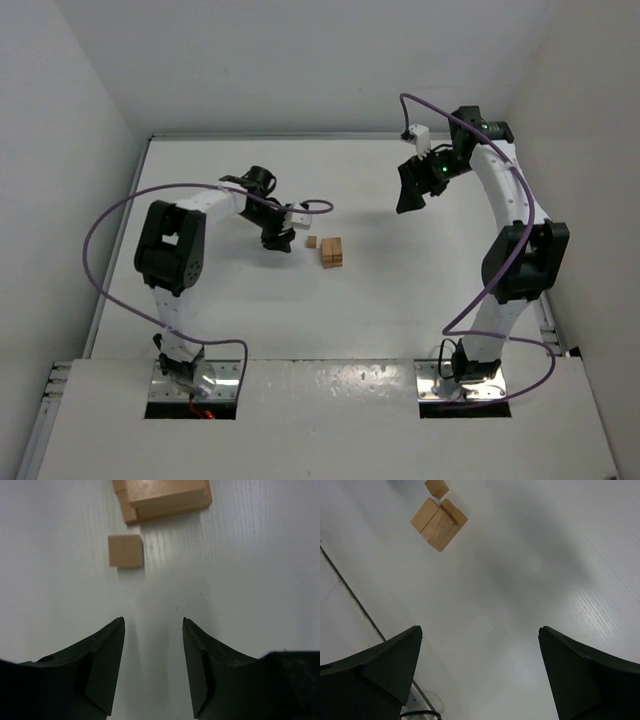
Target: Build the wood block tower
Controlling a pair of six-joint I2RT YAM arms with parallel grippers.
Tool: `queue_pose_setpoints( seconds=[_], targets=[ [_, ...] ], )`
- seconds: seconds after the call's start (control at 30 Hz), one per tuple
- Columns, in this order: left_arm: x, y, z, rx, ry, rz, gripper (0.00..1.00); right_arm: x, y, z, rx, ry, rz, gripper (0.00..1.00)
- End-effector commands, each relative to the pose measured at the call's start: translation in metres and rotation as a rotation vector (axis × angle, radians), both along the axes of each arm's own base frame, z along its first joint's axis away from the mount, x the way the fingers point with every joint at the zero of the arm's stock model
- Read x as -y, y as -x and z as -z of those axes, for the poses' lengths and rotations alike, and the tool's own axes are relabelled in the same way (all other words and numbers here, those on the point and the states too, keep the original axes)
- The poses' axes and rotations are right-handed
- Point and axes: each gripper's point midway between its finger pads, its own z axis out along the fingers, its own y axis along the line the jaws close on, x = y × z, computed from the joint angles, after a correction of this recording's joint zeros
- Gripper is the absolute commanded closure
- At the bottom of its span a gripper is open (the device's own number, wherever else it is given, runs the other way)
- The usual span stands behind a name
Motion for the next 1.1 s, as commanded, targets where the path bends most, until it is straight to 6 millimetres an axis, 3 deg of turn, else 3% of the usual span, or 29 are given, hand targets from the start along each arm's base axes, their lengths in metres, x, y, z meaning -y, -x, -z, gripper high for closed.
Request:
queue_pose_setpoints(
  seconds=[0.0, 0.1, 0.3, 0.43, 0.73, 1.07],
  targets=[
    [0.029, -0.009, 0.003, 0.074, -0.007, 0.142, 0.45, -0.006, -0.003, -0.023, 0.054, -0.027, -0.015, 0.01],
    [0.044, -0.015, 0.015, 0.066, -0.045, 0.157, 0.45, -0.003, -0.002, -0.02, 0.05, -0.014, -0.018, 0.01],
    [0.044, -0.032, 0.019, 0.051, -0.079, 0.105, 0.45, -0.002, -0.001, -0.018, 0.056, -0.007, -0.027, 0.01],
    [0.049, -0.033, 0.026, 0.044, -0.106, 0.101, 0.43, -0.003, -0.004, -0.019, 0.053, -0.011, -0.03, 0.01],
    [0.054, -0.023, 0.027, 0.075, -0.108, 0.171, 0.27, -0.01, -0.003, -0.009, 0.03, 0.013, -0.069, 0.01],
    [0.066, -0.022, 0.024, 0.078, -0.088, 0.194, 0.33, -0.013, -0.002, -0.002, 0.02, 0.041, -0.095, 0.01]
  ],
)
